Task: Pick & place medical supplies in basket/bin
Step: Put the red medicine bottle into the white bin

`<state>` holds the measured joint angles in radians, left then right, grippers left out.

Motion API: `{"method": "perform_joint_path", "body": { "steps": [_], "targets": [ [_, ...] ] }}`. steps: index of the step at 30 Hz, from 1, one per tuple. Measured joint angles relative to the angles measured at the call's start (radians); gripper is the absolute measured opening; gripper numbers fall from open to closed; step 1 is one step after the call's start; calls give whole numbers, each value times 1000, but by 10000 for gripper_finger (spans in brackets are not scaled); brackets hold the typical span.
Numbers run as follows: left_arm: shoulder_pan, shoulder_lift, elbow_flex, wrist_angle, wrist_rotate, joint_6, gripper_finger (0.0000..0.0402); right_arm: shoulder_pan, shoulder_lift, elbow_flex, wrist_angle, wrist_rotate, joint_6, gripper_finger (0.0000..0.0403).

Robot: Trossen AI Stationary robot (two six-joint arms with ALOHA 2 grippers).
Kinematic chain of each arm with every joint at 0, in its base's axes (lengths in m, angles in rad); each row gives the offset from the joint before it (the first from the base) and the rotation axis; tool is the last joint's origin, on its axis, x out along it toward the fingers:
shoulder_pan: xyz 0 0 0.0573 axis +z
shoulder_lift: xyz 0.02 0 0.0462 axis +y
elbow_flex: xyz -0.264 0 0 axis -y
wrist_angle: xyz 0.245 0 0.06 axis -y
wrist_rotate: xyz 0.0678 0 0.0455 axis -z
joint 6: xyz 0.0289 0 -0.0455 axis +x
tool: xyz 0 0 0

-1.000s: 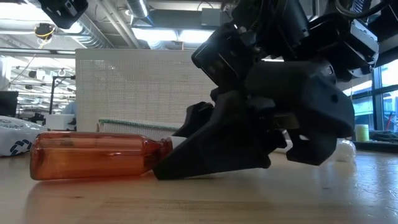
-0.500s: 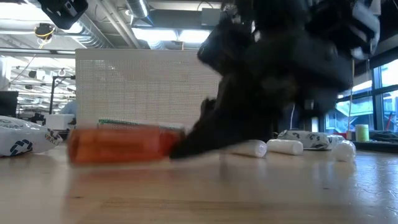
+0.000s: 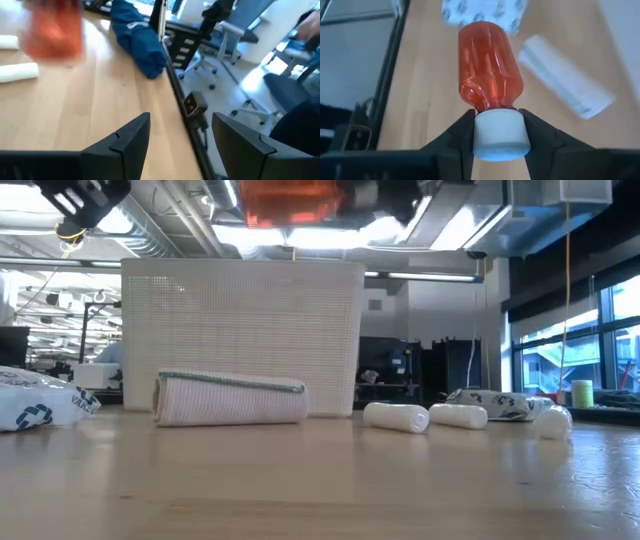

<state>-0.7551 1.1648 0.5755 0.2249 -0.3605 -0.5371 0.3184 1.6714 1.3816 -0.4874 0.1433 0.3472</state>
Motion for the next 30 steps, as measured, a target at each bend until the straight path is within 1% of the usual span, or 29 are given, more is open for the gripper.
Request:
{"method": "perform_joint_path", "body": {
  "steps": [2,6,8,12,16,20,25,30],
  "targets": [
    [2,0,0,-31,-15,0,207,-32,1,126,-133,16,15,124],
    [13,0,0,-88,-40,0,207,-121,37,359,-327,73,16,124],
    [19,0,0,-109,-32,0,207,-175,56,465,-379,99,16,124],
    [26,-1,0,-139,-29,1,207,-295,98,654,-462,104,9,124],
    [40,0,0,-200,-33,1,207,-400,184,815,-523,103,-93,124],
    [63,0,0,-260,-32,1,207,-486,298,974,-638,76,-135,124],
    [91,0,-1,-296,-12,9,207,-565,390,928,-693,-8,-150,124],
    [115,0,-1,-314,24,47,207,-603,504,927,-800,-15,-167,124]
  ]
}}
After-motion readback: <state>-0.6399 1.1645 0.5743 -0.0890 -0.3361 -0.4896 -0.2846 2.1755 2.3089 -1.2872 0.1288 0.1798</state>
